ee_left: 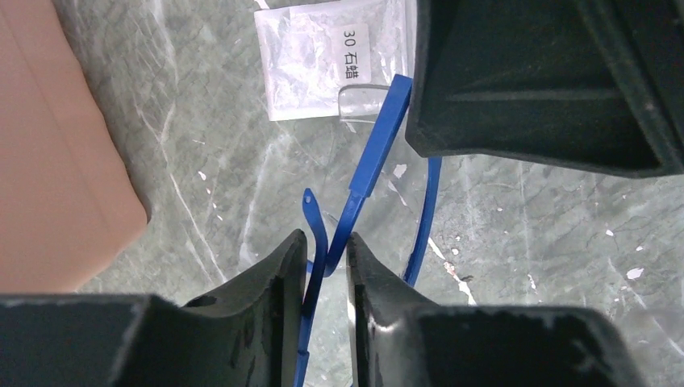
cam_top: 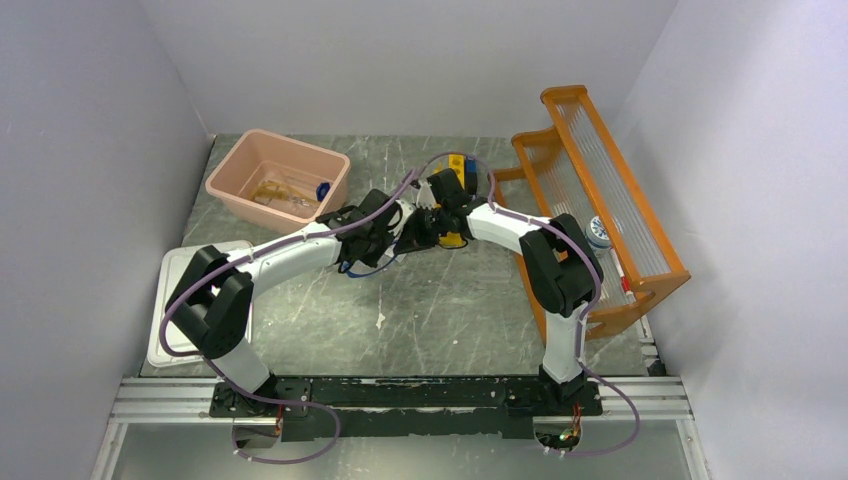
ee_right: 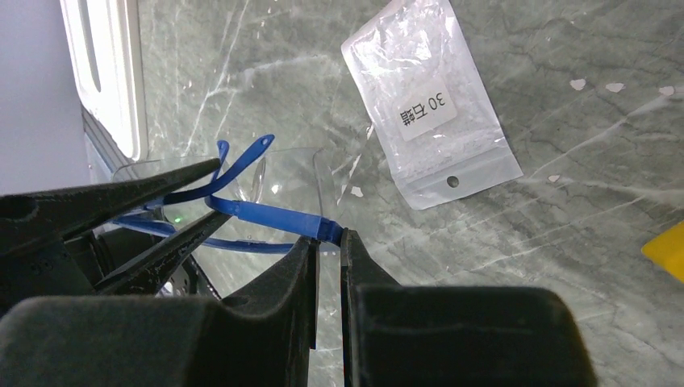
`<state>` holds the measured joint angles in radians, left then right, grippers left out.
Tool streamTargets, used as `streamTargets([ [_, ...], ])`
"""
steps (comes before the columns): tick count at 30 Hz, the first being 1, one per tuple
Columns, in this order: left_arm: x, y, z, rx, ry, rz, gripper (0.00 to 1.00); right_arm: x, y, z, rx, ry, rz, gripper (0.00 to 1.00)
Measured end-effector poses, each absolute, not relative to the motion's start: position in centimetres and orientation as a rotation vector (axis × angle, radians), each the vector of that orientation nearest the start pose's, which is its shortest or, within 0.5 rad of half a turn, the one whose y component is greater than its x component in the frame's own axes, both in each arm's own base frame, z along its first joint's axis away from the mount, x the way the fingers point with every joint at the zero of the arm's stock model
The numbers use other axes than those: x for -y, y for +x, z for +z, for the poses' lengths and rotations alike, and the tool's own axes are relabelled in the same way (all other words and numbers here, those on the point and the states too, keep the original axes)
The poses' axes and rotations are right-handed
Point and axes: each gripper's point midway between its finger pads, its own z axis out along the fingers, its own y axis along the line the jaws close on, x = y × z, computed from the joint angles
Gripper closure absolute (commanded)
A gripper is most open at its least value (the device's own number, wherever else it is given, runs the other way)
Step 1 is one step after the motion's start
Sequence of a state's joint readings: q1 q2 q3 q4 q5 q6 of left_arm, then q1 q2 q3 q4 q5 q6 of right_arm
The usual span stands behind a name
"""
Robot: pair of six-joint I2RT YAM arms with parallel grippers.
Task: Organize the chemistry lab equipment
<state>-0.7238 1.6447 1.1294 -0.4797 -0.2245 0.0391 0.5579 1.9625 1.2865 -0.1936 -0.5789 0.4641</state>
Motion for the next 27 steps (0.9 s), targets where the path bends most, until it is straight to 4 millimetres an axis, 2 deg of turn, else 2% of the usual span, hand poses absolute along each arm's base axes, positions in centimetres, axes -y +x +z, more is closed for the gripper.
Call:
streamTargets([
  [3,22.2,31.2,8.0,-2.375,0.868,0.018,0.88,-33.6,33.1,6.7,-2.559,-0.393,1.128,1.00],
  [5,22.2,31.2,8.0,-2.372,0.877,0.018,0.94,-33.5,33.2,6.6,-2.559,-0.389,1.122,0.95],
  [10,22.1,31.0,7.9,-2.376,0.893,0.028,0.95,-33.3,33.4,6.7,-2.563,-0.366,1.122,0.62],
  [13,22.1,31.0,8.0,-2.376,0.892,0.027,0.95,-33.2,33.6,6.9,-2.561,-0.350,1.124,0.50],
  [16,22.2,31.1,8.2,-2.373,0.891,0.025,0.95,-32.9,34.1,7.6,-2.541,-0.336,1.112,0.46],
  [21,22.9,31.9,9.3,-2.357,0.866,0.007,0.95,-31.3,36.1,10.7,-2.443,-0.287,1.071,0.45],
  [27,23.4,34.1,11.9,-2.344,0.753,-0.080,0.95,-28.1,38.8,16.5,-2.229,-0.200,1.000,0.44],
])
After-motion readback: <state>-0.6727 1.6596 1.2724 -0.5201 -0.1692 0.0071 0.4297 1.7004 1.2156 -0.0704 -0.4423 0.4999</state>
